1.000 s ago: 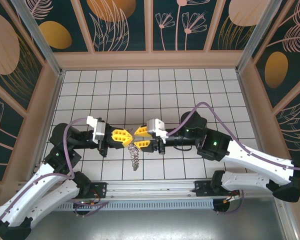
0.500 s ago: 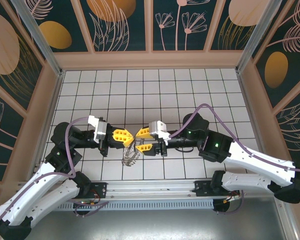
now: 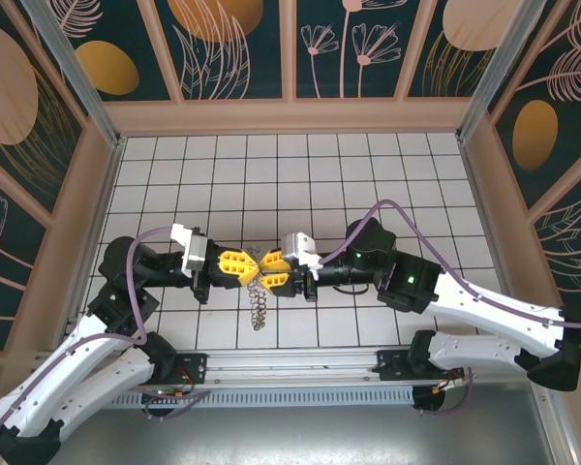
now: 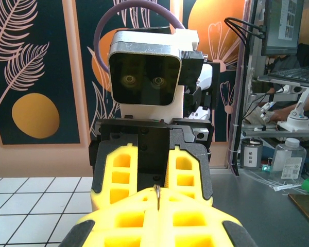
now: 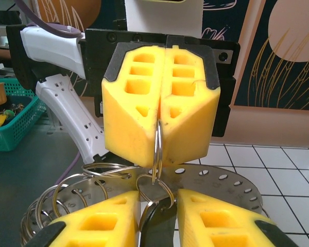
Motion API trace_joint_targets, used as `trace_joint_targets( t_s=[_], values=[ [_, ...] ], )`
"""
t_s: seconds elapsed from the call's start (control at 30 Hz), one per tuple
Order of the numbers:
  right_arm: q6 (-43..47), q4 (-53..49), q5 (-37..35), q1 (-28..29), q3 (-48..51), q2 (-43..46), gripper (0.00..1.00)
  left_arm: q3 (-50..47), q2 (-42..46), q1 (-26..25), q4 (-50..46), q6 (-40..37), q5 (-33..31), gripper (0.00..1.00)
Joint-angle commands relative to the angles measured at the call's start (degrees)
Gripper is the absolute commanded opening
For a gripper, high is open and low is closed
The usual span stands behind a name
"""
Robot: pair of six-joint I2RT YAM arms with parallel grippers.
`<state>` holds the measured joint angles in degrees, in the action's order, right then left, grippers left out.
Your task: Put the keys on the keyring
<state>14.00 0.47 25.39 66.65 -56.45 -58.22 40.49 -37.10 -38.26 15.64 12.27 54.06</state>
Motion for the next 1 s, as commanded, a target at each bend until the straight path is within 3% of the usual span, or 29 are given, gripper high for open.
trace_joint_targets(
  t_s=[0.0,0.2,0.53,0.97],
  values=[
    [-0.6,3.5,0.1,0.3,0.8,-0.2,0.26,1.4,0.7,0.1,2.4,1.1,1.5,0.0],
    [-1.4,3.8,0.6,0.3,1.5,-0.7,0.3,1.7,0.8,0.1,2.4,1.2,1.5,0.0],
    [-2.0,4.1,-0.3,0.3,2.4,0.2,0.25,1.8,1.1,0.1,2.5,1.2,1.4,0.0],
    [-1.6,3.4,-2.1,0.3,2.4,1.1,0.03,1.9,1.2,0.0,2.5,1.4,1.6,0.0]
  ],
)
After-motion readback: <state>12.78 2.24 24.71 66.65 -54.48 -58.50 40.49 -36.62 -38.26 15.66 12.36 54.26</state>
